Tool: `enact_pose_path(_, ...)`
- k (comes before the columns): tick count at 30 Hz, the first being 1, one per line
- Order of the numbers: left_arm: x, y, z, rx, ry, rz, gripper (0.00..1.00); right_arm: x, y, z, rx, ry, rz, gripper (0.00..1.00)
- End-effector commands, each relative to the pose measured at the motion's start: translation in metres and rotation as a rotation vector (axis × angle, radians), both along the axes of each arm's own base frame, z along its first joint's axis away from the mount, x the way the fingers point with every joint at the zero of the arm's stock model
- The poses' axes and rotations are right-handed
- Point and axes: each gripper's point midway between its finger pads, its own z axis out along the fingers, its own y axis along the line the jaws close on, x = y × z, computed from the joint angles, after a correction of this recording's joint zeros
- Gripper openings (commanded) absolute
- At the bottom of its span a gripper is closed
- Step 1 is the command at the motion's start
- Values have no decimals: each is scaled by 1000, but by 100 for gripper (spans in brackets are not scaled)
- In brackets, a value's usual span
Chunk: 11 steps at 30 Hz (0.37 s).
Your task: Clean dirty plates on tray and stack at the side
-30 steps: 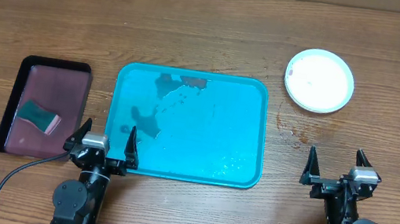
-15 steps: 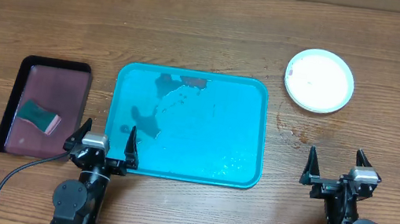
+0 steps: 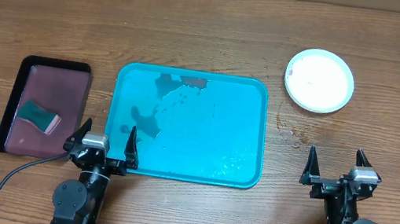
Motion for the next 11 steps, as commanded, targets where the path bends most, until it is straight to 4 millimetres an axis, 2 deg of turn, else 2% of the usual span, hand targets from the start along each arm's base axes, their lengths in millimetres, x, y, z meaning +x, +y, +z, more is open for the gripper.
enact_pose_path(1,0,-1,0,12,-6,-4,100,0,-1,-2,-4,-5,-4,100)
enact_pose_path(11,0,-1,0,12,-6,-4,100,0,-1,-2,-4,-5,-4,100)
